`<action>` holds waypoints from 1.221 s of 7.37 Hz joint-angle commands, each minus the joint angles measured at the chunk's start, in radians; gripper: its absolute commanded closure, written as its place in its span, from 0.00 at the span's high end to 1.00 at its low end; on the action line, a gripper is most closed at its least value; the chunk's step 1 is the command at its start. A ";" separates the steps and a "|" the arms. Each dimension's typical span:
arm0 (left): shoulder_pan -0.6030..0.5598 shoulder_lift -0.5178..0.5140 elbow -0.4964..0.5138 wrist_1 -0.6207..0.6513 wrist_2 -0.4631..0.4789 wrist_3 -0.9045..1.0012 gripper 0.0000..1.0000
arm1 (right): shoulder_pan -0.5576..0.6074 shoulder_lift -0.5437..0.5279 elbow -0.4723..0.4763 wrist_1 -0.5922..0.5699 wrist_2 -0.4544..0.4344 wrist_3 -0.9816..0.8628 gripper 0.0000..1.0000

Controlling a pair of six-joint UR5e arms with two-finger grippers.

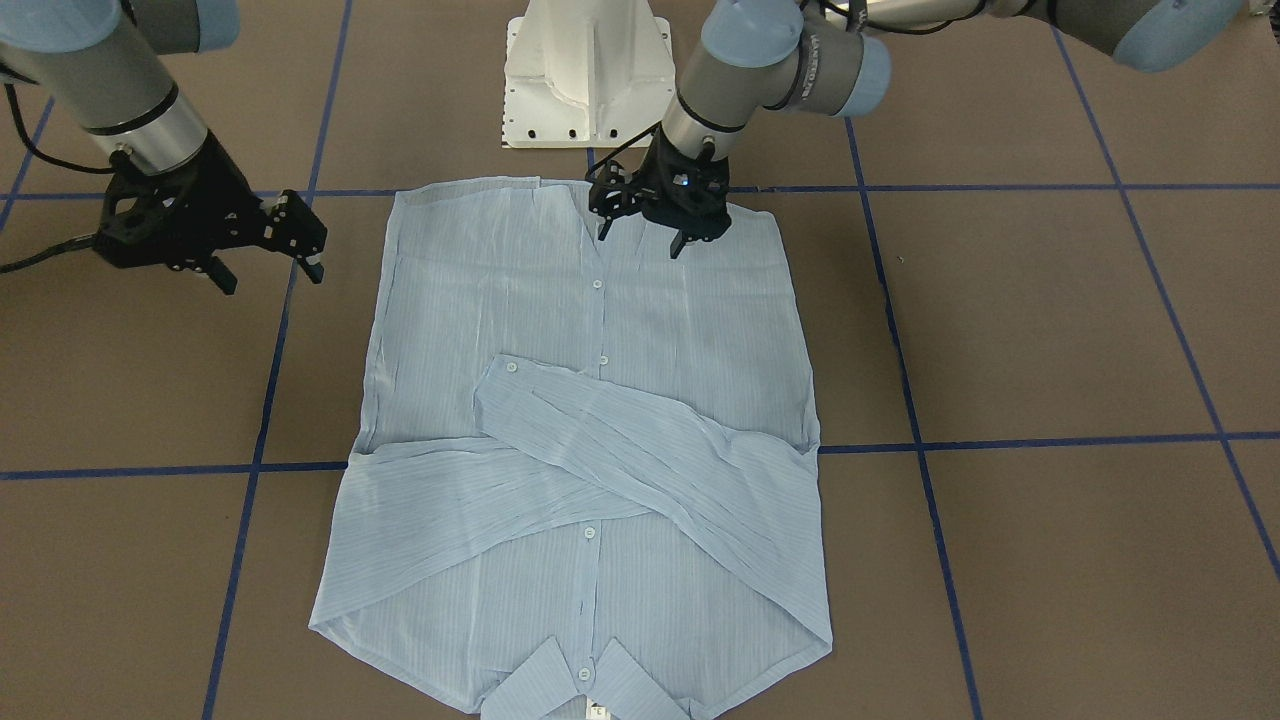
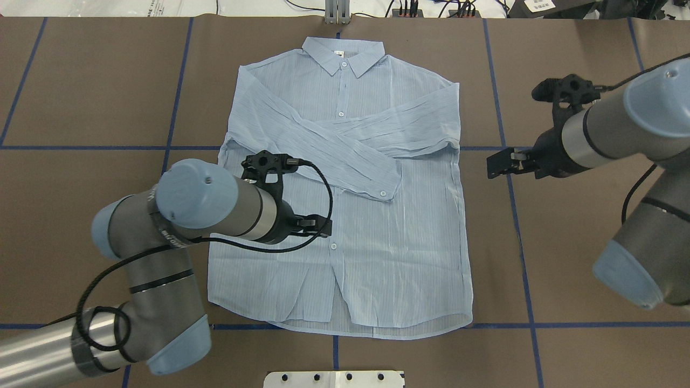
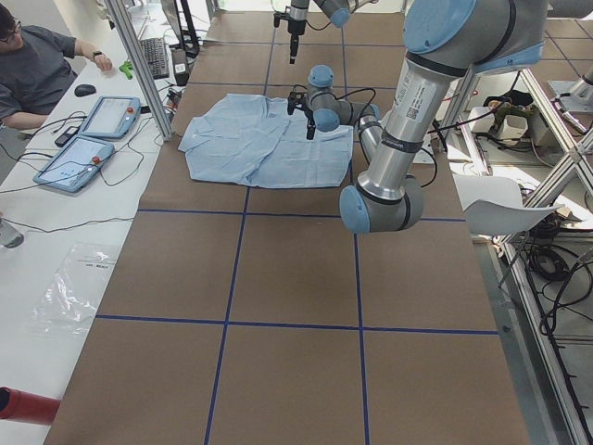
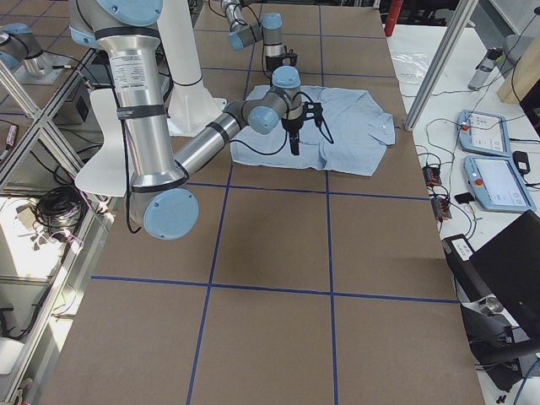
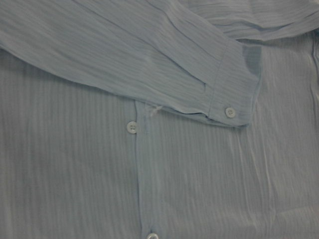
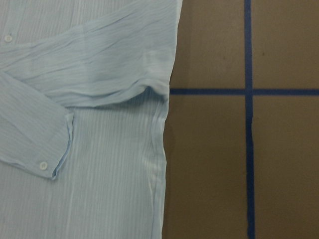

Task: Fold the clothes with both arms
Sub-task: 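Move the left gripper and right gripper to the hem corners nearest the robot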

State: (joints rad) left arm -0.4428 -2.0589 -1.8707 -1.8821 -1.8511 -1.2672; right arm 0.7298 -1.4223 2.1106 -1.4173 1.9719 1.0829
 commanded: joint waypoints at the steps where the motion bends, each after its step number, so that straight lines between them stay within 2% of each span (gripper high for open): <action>1: 0.004 0.173 -0.125 0.017 0.007 -0.007 1.00 | -0.258 -0.069 0.135 0.000 -0.192 0.235 1.00; 2: 0.016 0.218 -0.139 0.017 0.021 -0.027 1.00 | -0.376 -0.078 0.152 -0.002 -0.297 0.311 1.00; 3: 0.076 0.241 -0.137 0.018 0.074 -0.075 1.00 | -0.447 -0.087 0.152 -0.003 -0.371 0.345 1.00; 4: 0.101 0.255 -0.136 0.050 0.110 -0.098 1.00 | -0.469 -0.089 0.151 -0.003 -0.389 0.350 1.00; 5: 0.117 0.244 -0.133 0.155 0.112 -0.098 0.99 | -0.469 -0.089 0.151 -0.003 -0.389 0.350 1.00; 6: 0.119 0.238 -0.131 0.167 0.113 -0.100 0.93 | -0.471 -0.089 0.149 -0.003 -0.389 0.350 1.00; 9: 0.115 0.247 -0.125 0.138 0.133 -0.098 0.89 | -0.471 -0.089 0.147 -0.003 -0.390 0.348 1.00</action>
State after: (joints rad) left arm -0.3266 -1.8146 -1.9967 -1.7254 -1.7197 -1.3639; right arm 0.2599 -1.5109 2.2588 -1.4205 1.5821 1.4323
